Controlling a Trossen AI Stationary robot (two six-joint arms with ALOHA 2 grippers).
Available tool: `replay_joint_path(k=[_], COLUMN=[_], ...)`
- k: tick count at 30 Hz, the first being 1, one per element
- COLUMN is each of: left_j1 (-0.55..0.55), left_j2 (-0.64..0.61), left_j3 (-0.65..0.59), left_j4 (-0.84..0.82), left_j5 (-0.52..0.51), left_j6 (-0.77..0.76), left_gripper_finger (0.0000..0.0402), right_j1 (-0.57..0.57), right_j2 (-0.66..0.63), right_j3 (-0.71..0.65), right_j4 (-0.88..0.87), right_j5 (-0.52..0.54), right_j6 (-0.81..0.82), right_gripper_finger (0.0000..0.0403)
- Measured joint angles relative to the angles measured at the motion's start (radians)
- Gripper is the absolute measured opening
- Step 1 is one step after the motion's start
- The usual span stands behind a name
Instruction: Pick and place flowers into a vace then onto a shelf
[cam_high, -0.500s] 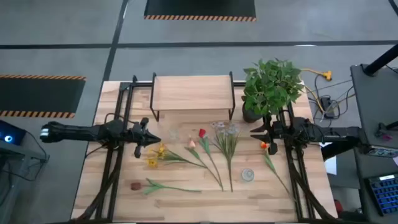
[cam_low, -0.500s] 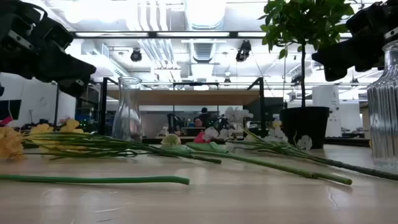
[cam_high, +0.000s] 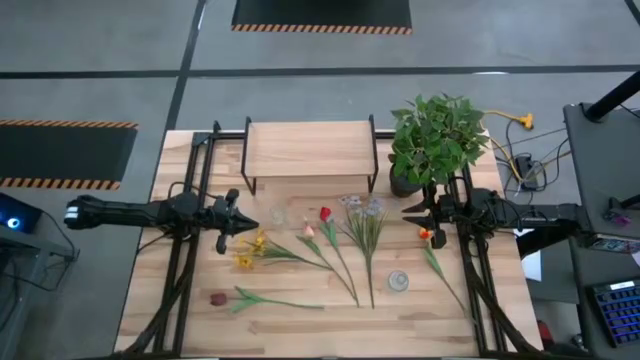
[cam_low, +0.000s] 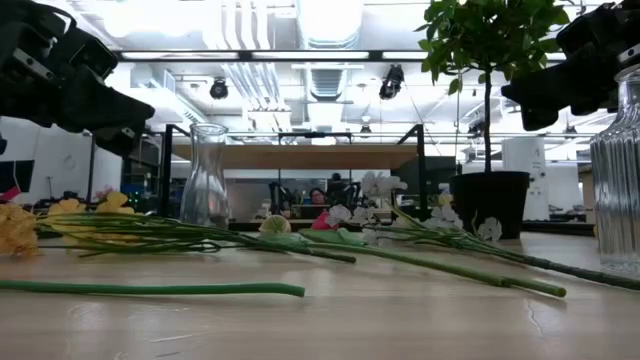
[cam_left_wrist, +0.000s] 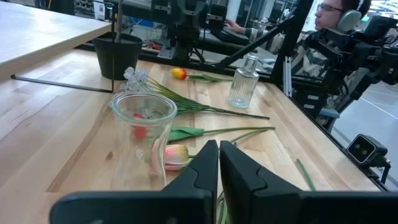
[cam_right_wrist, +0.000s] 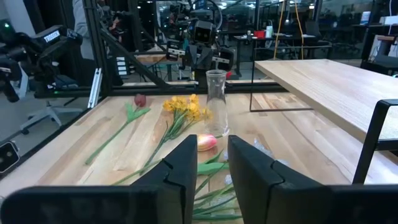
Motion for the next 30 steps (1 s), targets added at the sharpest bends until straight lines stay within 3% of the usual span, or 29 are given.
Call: replay_joint_path(k=[30], left_j1=[0.0], left_j2=[0.0], left_j3=[0.0], left_j4=[0.0], left_j5=[0.0], left_j6=[0.0], left_gripper_finger=[0.0], right_j1=[0.0], right_j2=[0.0], right_j3=[0.0], right_j4=[0.0], right_j5=[0.0], right_j6=[-0.001], right_gripper_finger=[0.0084])
